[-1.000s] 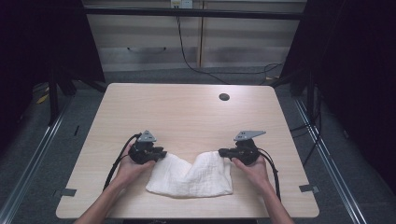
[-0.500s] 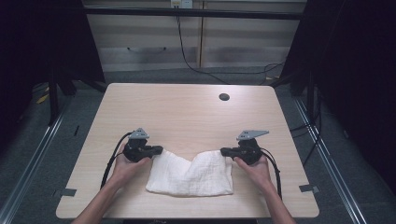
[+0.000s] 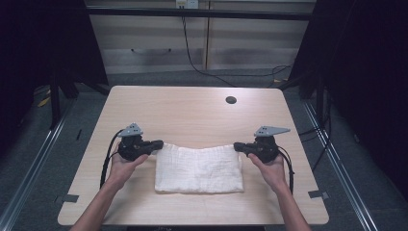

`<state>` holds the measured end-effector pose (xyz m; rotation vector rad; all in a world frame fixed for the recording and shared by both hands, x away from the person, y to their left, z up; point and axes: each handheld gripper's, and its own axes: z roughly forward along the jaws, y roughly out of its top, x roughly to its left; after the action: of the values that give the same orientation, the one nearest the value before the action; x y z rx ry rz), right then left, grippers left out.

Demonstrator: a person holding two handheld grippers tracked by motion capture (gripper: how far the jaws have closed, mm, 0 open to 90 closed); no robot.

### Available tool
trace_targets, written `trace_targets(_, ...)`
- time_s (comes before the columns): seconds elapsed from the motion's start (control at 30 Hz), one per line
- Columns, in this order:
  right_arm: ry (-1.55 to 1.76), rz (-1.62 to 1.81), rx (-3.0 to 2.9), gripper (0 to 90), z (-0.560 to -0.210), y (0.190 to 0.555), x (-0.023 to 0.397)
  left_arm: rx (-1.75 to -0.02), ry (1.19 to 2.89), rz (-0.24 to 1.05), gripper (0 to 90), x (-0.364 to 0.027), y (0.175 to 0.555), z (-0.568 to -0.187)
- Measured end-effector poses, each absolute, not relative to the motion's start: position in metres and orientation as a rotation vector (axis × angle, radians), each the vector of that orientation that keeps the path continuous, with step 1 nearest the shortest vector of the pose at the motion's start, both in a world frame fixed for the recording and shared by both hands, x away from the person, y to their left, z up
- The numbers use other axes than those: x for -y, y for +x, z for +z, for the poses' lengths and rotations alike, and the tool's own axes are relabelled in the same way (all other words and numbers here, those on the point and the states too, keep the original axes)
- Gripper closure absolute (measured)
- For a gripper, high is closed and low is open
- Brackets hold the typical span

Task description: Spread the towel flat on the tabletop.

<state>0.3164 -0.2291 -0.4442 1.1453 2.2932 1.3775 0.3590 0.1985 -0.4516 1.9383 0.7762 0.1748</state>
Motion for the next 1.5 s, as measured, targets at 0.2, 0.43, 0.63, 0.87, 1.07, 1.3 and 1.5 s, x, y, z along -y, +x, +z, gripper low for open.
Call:
trace_targets(0.2,1.111,1.372,-2.278,88.2,-0.425,0.325,0.229,-0.771,1.904,0.192,86.1,-0.2,0.364,-0.434)
trace_targets(0.43,1.1,1.42,-2.239,88.3,-0.407,0.338,0.234,-0.79,1.86,0.216,86.3,-0.205,0.377,-0.412)
trace_targets(0.63,1.073,1.41,-2.238,88.3,-0.388,0.35,0.232,-0.785,1.839,0.248,86.4,-0.204,0.386,-0.387)
trace_targets(0.87,1.024,1.411,-2.194,88.3,-0.359,0.356,0.232,-0.762,1.826,0.289,86.4,-0.206,0.391,-0.362)
trace_targets(1.07,1.002,1.403,-2.169,88.4,-0.331,0.367,0.233,-0.794,1.771,0.313,86.6,-0.211,0.402,-0.341)
trace_targets(1.3,0.99,1.41,-2.152,88.4,-0.311,0.385,0.226,-0.793,1.744,0.336,86.7,-0.213,0.413,-0.319)
trace_targets(1.5,1.032,1.431,-2.119,88.5,-0.313,0.404,0.222,-0.821,1.718,0.339,86.8,-0.206,0.429,-0.311)
